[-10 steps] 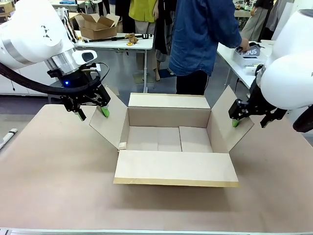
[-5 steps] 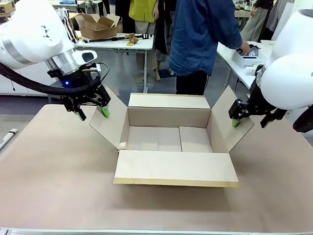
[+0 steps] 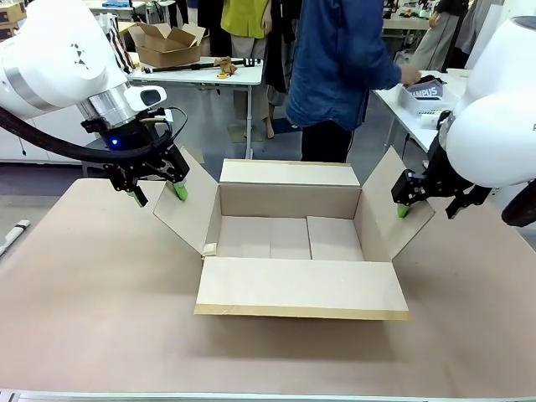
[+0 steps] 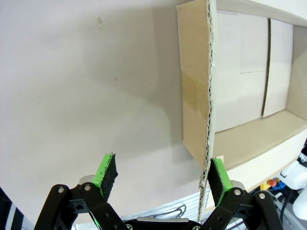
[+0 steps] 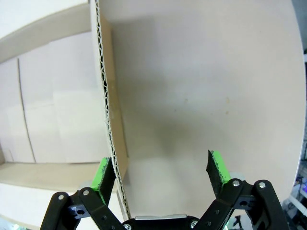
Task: Pack the gift set into the box.
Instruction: Lift both hands away from the flaps of the Package Box.
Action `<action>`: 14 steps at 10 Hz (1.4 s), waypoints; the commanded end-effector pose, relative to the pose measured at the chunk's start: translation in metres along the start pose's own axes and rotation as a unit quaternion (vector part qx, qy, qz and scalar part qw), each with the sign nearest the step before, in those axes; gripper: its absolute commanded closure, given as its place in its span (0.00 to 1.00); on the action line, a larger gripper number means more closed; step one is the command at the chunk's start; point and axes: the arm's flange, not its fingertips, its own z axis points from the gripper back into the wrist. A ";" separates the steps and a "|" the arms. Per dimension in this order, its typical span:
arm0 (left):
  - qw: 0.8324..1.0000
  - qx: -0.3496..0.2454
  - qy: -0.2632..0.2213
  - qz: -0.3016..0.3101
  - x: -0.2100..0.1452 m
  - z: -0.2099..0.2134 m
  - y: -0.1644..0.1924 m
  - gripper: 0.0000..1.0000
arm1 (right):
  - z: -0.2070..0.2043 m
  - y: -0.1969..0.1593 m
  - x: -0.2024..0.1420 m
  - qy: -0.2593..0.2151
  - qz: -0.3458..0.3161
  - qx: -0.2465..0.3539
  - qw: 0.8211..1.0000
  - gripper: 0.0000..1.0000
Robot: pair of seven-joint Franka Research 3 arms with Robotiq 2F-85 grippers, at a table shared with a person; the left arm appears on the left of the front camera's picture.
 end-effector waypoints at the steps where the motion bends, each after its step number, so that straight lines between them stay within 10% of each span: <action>1: 1.000 0.012 -0.001 0.006 0.000 0.003 -0.001 0.00 | 0.003 -0.002 0.001 0.004 -0.001 0.005 1.000 0.00; 14: 1.000 0.012 -0.001 0.006 0.000 0.003 -0.001 0.00 | 0.003 -0.002 0.001 0.004 -0.001 0.005 1.000 0.00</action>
